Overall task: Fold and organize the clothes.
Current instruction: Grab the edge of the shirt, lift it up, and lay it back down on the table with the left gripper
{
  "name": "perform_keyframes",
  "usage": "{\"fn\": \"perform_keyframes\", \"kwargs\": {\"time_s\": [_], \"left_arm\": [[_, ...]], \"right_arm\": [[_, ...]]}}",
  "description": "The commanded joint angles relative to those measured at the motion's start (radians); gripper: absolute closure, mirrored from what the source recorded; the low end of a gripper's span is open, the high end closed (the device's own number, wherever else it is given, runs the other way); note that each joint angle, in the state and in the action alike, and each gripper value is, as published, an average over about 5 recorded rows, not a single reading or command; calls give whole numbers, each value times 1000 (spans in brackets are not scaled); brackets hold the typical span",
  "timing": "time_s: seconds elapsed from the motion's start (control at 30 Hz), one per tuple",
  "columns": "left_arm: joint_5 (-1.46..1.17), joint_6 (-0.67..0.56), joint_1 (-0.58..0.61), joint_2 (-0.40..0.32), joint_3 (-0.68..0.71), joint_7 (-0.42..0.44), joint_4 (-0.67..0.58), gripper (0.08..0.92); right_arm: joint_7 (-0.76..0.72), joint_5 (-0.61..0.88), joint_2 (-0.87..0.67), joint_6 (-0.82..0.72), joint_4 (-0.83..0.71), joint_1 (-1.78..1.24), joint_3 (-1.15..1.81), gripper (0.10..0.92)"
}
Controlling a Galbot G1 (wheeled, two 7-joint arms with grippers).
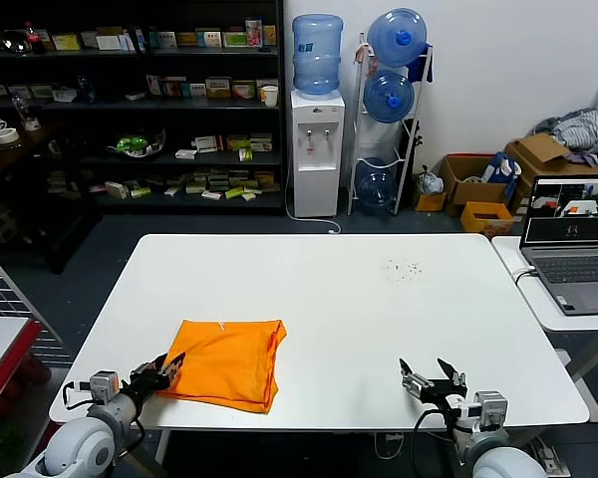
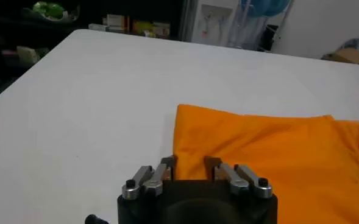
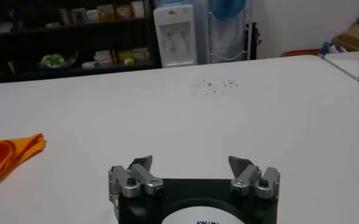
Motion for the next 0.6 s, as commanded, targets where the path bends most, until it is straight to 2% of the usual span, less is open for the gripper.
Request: {"fn": "perform_keyframes", "kwargs": {"time_s": [0.03,0.33,0.47,0.6], "left_arm": [[13,-5,3,-12,1,-9,-7,623],[134,-55,40,-45,-45,-57,-124,867],[284,-69,71,-70,-74,-108,-217,889],[411,-28,97,-91,-100,-188,-320,888]], "right_arm": [[1,0,1,0,-2,0,-1,203],[0,-3,8,4,-6,-2,-1,203],[0,-7,15,7,-12,0,-1,203],[0,-8,17,11,-16,3,-1,203]]}}
